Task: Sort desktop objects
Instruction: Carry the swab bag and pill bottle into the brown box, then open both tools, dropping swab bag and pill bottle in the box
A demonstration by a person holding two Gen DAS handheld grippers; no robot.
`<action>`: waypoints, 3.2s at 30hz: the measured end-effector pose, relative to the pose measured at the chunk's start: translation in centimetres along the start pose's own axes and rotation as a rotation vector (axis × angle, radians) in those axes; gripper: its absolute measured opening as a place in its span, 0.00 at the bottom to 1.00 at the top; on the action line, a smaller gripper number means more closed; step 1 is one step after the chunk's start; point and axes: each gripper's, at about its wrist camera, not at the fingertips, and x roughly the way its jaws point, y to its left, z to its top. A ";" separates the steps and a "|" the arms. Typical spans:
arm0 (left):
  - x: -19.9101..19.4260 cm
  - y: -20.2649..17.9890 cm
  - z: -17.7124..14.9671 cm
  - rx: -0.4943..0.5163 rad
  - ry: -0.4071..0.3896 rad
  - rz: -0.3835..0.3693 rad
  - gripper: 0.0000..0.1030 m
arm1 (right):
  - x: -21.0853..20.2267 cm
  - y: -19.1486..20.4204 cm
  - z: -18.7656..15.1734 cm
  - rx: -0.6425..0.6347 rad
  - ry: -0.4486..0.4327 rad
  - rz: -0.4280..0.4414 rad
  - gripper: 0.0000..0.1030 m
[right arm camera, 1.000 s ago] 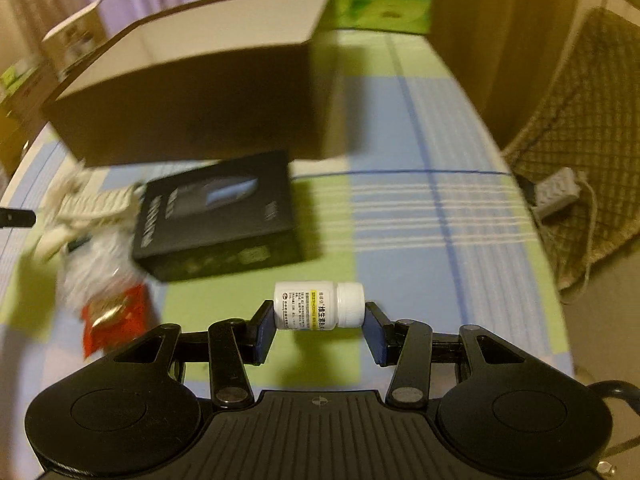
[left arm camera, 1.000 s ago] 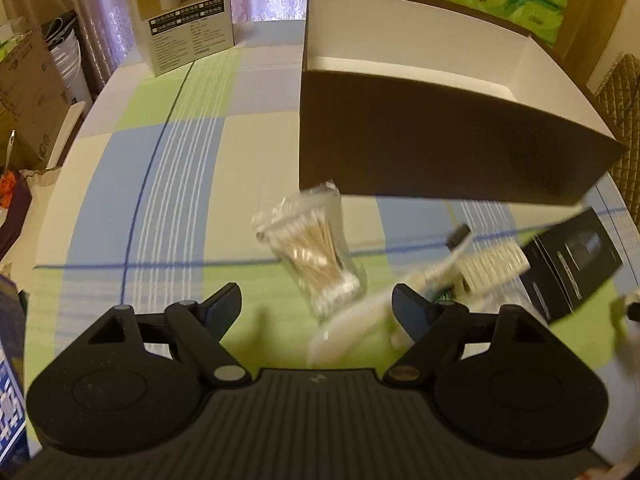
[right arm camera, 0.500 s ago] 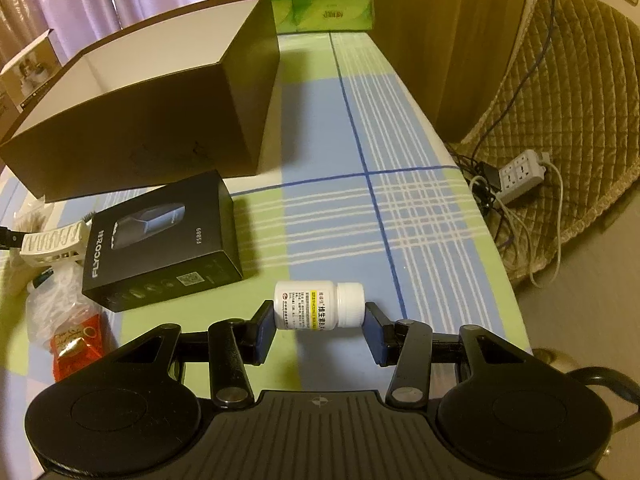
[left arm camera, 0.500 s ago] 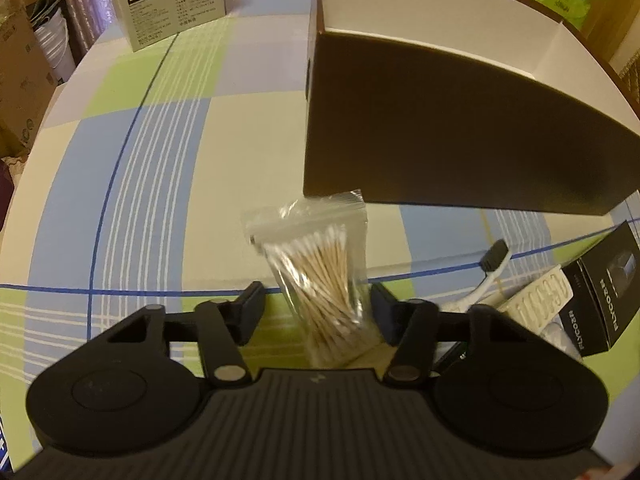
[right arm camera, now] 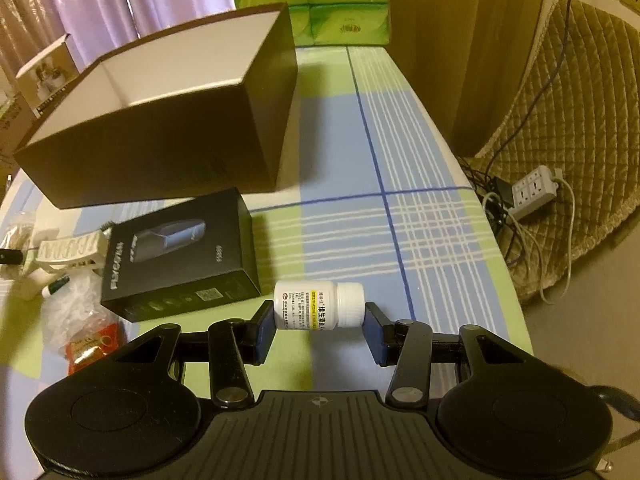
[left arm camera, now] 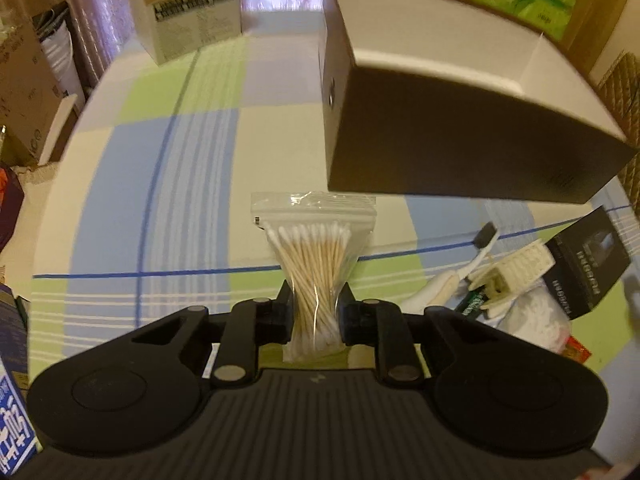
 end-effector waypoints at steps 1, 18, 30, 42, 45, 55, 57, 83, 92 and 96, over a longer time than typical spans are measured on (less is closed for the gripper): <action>-0.9 0.0 0.1 0.002 -0.018 -0.001 0.16 | -0.2 0.1 0.2 -0.005 -0.006 0.007 0.43; -7.9 -5.3 9.9 0.161 -0.225 -0.144 0.17 | -4.4 5.2 11.2 -0.223 -0.214 0.188 0.43; -1.0 -9.1 16.5 0.143 -0.077 -0.237 0.17 | 3.0 12.0 17.9 -0.373 -0.112 0.277 0.43; 6.0 -9.9 17.5 0.176 0.098 -0.177 0.17 | 9.8 13.7 20.0 -0.440 0.074 0.271 0.43; 7.6 -9.9 17.4 0.187 0.148 -0.150 0.17 | 10.8 13.6 20.1 -0.447 0.100 0.266 0.43; 10.5 -10.2 16.9 0.208 0.230 -0.121 0.17 | 12.6 13.1 19.6 -0.442 0.143 0.274 0.43; 10.7 -10.2 16.8 0.214 0.242 -0.127 0.18 | 12.8 13.1 19.6 -0.442 0.148 0.273 0.43; 9.9 -9.7 17.0 0.225 0.207 -0.093 0.43 | 13.8 15.3 19.1 -0.456 0.176 0.317 0.61; 9.0 -9.8 17.0 0.236 0.190 -0.102 0.63 | 13.0 14.6 19.5 -0.439 0.154 0.296 0.87; 8.6 -10.1 16.9 0.245 0.184 -0.105 0.69 | 12.4 14.0 19.5 -0.434 0.150 0.291 0.91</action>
